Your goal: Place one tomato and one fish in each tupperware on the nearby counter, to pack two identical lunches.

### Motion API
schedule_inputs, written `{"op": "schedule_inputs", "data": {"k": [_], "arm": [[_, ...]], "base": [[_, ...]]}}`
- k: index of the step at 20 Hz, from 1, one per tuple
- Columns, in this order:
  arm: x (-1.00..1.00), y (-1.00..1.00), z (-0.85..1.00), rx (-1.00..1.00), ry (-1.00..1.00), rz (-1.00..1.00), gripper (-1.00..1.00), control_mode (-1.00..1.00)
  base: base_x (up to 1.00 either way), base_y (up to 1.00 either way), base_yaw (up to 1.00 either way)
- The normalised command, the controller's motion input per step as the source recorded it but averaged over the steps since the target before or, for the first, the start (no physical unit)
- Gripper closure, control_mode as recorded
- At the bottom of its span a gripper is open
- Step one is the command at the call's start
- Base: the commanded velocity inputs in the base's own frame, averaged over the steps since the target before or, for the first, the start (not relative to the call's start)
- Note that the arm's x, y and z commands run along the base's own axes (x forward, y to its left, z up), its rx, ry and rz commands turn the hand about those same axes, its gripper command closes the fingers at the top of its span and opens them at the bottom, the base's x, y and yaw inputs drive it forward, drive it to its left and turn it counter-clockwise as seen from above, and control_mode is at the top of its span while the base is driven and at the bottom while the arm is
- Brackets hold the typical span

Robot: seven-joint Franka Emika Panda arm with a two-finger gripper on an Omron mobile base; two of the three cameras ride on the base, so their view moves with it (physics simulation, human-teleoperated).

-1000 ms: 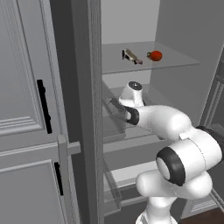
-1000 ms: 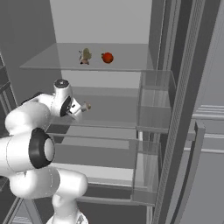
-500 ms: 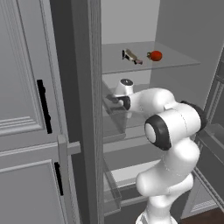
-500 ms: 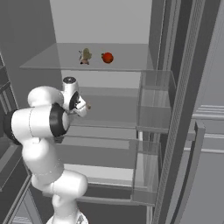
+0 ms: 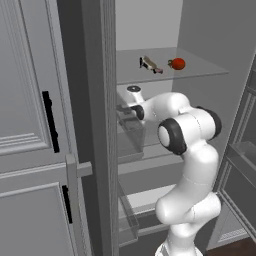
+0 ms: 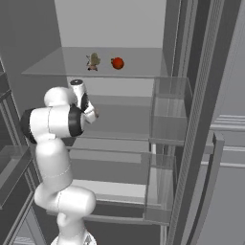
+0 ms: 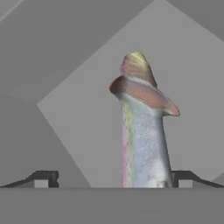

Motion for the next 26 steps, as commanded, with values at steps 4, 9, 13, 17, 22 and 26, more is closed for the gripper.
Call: {"op": "schedule_inputs", "data": {"k": [4, 9, 13, 17, 22, 26], "arm": [[-0.16, -0.04, -0.77, -0.04, 0.1, -0.2, 1.0, -1.0], [-0.86, -0.5, -0.69, 0.0, 0.13, -0.25, 1.0, -1.0], [-1.0, -0.91, -0.37, 0.02, 0.08, -0.2, 1.0, -1.0], [-1.0, -0.95, -0.11, 0.06, 0.0, -0.14, 1.0, -1.0], [-1.0, -0.75, -0.03, 0.05, 0.0, -0.09, 1.0, -1.0], [-1.0, -0.32, 0.33, 0.0, 0.0, -0.01, 1.0, -1.0]], "base": [[0.0, 0.0, 0.0], [0.0, 0.0, 0.0], [0.0, 0.0, 0.0], [0.0, 0.0, 0.0], [0.0, 0.0, 0.0], [0.0, 0.0, 0.0]]}}
